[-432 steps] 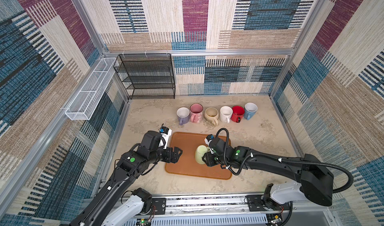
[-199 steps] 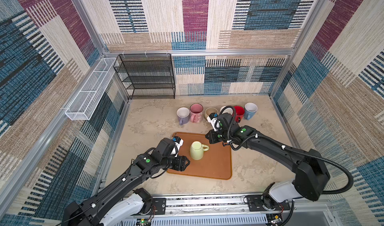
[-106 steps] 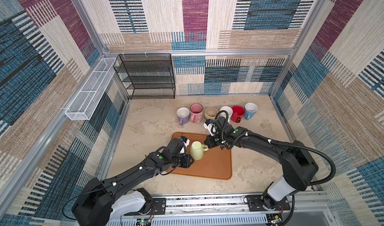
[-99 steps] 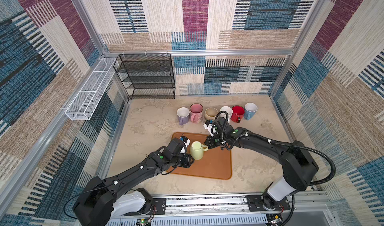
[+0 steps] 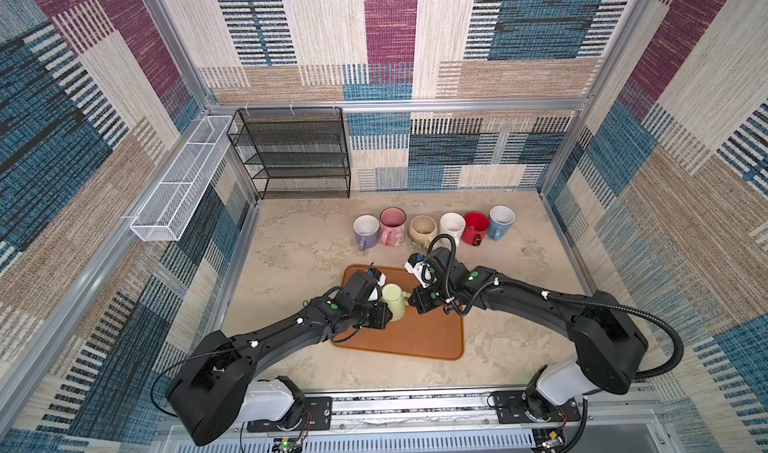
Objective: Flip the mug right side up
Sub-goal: 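Hold the green mug with both grippers and rotate it opening-up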
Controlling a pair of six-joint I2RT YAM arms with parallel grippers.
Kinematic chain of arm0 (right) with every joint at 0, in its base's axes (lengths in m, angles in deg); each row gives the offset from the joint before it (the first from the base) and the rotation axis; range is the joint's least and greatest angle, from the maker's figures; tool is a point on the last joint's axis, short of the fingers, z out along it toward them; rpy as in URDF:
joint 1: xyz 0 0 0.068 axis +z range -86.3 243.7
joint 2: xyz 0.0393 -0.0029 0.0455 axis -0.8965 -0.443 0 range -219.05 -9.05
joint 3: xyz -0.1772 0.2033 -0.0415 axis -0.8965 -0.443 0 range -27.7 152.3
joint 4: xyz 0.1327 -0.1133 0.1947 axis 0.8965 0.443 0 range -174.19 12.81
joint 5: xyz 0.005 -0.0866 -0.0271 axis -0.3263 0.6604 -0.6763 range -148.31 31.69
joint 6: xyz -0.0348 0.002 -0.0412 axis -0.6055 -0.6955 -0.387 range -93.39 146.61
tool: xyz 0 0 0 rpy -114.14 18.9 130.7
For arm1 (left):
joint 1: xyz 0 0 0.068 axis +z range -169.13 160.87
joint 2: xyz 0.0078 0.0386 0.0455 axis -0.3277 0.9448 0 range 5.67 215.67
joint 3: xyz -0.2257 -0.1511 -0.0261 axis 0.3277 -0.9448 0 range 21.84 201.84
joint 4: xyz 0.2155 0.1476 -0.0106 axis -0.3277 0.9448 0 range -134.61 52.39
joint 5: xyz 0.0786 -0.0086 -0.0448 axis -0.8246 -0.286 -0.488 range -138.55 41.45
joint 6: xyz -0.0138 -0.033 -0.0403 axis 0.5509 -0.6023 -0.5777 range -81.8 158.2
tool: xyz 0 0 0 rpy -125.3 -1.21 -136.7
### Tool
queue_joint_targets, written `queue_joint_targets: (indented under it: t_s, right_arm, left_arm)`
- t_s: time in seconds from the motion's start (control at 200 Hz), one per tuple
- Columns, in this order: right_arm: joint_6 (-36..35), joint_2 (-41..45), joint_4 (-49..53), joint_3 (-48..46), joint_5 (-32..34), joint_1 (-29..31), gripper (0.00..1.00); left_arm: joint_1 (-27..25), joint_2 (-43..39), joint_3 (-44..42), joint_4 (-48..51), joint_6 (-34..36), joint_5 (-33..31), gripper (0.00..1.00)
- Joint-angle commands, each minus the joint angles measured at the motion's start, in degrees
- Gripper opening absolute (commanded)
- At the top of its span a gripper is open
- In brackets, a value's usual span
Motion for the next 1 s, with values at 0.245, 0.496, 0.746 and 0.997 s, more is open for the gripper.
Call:
queue_joint_targets:
  t_s: [0.245, 0.496, 0.746, 0.997]
  right_arm:
    - [1.6, 1.4, -1.8, -0.4, 0.6, 2.2, 0.00]
    - [-1.3, 3.3, 4.0, 2.6, 7.3, 2.2, 0.06]
    - [-3.2, 0.7, 5.7, 8.2, 10.6, -1.2, 0.03]
    - [-4.6, -7.6, 5.8, 13.8, 7.9, -2.7, 0.00]
  left_arm:
    - [0.3, -0.1, 0.7, 0.1, 1.3, -3.1, 0.22]
    - [0.3, -4.8, 0.2, 2.2, 1.8, -4.1, 0.22]
    - [0.3, -5.5, -1.9, 0.4, 0.6, -1.4, 0.22]
    - [-0.1, -4.4, -3.8, -3.7, -1.6, 0.1, 0.22]
